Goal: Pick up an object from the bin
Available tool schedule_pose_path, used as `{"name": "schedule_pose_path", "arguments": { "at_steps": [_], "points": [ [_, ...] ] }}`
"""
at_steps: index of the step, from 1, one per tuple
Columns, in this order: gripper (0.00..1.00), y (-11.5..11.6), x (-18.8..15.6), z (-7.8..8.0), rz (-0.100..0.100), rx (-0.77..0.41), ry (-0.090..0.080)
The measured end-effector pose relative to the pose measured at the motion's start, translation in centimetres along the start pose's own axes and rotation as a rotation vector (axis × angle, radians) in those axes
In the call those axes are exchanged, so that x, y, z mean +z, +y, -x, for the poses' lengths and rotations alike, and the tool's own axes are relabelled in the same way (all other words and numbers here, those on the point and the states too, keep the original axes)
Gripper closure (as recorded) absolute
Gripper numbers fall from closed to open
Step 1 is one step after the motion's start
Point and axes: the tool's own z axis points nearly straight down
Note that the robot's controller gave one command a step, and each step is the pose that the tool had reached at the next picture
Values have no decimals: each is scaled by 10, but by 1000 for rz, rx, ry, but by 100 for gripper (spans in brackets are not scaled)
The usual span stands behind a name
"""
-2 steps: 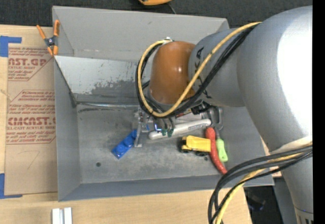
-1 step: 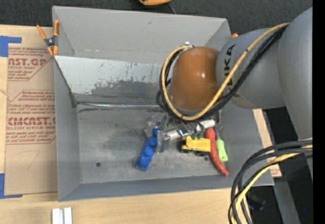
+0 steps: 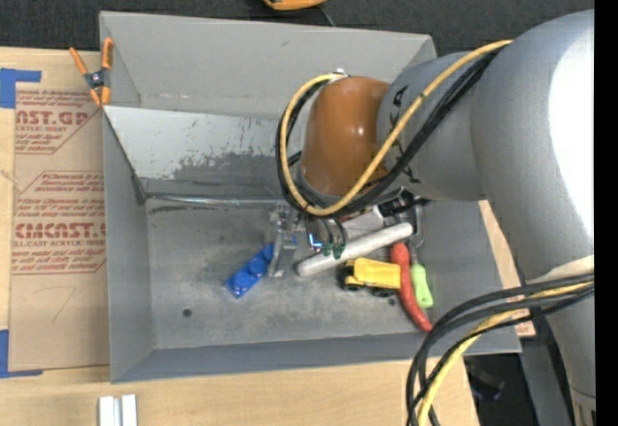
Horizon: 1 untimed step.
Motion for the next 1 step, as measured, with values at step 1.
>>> {"name": "schedule_pose_path", "arguments": {
  "at_steps": [1],
  "points": [
    [100, -19, -93, -21, -2, -285, 6]
  ]
}}
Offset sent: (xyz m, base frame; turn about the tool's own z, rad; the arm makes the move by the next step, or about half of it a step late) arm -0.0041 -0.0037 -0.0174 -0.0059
